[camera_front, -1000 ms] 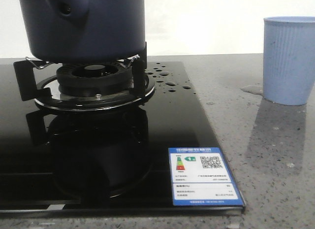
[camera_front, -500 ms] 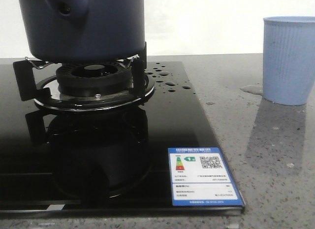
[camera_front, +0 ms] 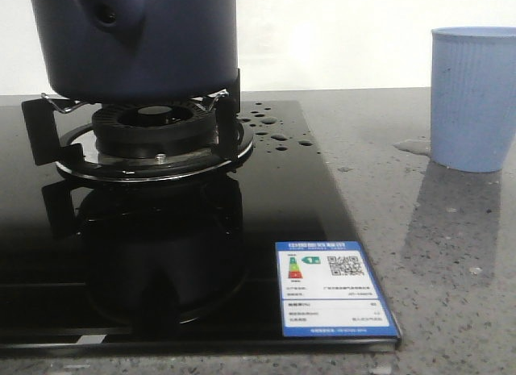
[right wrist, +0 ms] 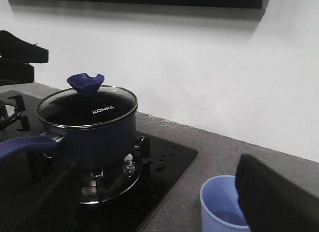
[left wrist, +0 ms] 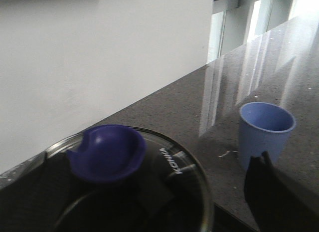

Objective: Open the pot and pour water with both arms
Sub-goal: 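Grasp the purple lid knob with the left gripper and lift the lid, then reach the right gripper to the light blue cup and grasp it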

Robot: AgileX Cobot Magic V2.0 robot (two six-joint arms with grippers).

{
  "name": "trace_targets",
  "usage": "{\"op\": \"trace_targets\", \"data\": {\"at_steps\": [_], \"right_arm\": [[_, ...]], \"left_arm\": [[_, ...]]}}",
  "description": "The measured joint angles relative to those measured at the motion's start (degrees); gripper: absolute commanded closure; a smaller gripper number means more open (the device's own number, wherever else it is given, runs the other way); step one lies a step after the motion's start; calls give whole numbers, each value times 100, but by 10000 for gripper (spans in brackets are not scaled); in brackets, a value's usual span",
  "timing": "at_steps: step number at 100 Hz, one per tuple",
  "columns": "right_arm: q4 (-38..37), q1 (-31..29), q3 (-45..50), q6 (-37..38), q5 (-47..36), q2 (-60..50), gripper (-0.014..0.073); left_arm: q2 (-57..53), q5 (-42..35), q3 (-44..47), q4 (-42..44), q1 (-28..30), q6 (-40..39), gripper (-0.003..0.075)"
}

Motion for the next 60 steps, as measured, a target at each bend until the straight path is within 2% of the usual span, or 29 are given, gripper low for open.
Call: {"op": "trace_targets", "data": {"at_steps": [10,26,41,60], "right_arm": [[-4,0,0,0,-9,0,11],[-13,0,0,0,-9,0,11],[-13,0,0,0,-33,0,11],[-13,0,0,0,-41,0,11]], "left_arm": [[448,34,-255,-133,12,309,101],[1221,680,-653,-359,65,779,101],[1760,1089,-954,-508,65,949,101],[2128,1133,-1093,-549,65,1004,125]]}}
